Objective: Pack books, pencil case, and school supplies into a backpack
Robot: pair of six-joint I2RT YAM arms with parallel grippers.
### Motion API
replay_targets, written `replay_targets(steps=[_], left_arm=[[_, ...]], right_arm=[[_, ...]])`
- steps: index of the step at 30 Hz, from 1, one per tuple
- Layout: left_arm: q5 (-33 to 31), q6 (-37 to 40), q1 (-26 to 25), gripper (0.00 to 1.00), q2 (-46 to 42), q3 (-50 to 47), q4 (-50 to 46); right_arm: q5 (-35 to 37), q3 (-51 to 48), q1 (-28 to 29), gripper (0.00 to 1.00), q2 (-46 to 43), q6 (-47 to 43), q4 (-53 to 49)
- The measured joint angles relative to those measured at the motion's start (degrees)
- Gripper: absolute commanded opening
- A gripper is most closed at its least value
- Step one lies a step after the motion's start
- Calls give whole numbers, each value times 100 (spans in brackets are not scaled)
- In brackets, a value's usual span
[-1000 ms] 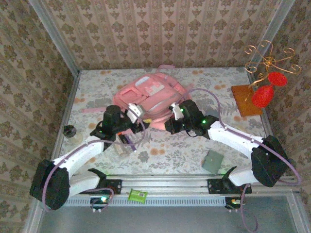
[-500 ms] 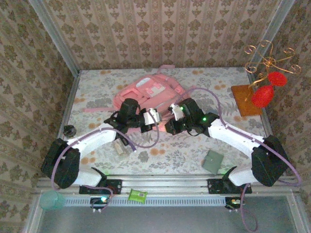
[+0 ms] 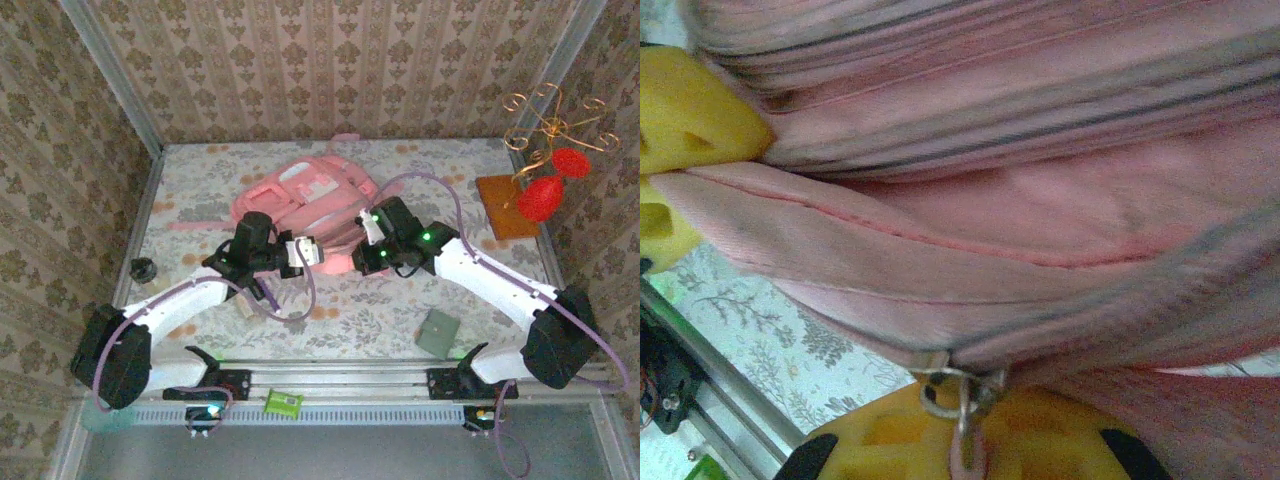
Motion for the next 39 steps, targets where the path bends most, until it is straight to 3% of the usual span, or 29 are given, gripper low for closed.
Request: replay_targets(steps=[6, 9, 10, 12, 15, 17, 19, 25, 28, 30, 32, 33, 39], left_arm=[[0, 94, 203, 0, 7, 11, -181], [81, 66, 378, 31, 13, 11, -352], [103, -4, 424, 49, -2, 11, -437], [186, -201, 479, 72, -76, -4, -573], [164, -525, 289, 93, -321, -44, -605], [160, -695, 96, 95, -387, -22, -599], [120, -855, -103, 93, -339, 85, -621], [37, -1034, -374, 69, 306, 765, -824], [81, -1058, -372, 49, 610, 970, -988], [199, -1043, -374, 31, 745, 1051, -1147], [387, -1008, -378, 5, 848, 1093, -1320], [479, -981, -376, 0, 859, 1095, -1390], [870, -824, -120, 0, 621, 822, -1320]], right_arm=[[136, 313, -420, 0, 74, -107, -529], [-13, 321, -367, 0, 96, -127, -461], [-125, 310, -299, 0, 96, -120, -404], [-374, 260, -197, 0, 96, -70, -245], [-726, 74, -151, 0, 96, 48, 85], [-929, -59, -107, 0, 96, 98, 249], [-1084, -146, -37, 0, 96, 118, 348], [-1534, -293, 109, 0, 85, 166, 732], [-1659, -409, 122, 0, 44, 177, 890], [-1679, -483, 120, 0, 26, 181, 979], [-1670, -549, 116, 0, -2, 179, 1016], [-1655, -555, 109, 0, -9, 177, 1012], [-1574, -557, -197, 0, -87, 160, 887]])
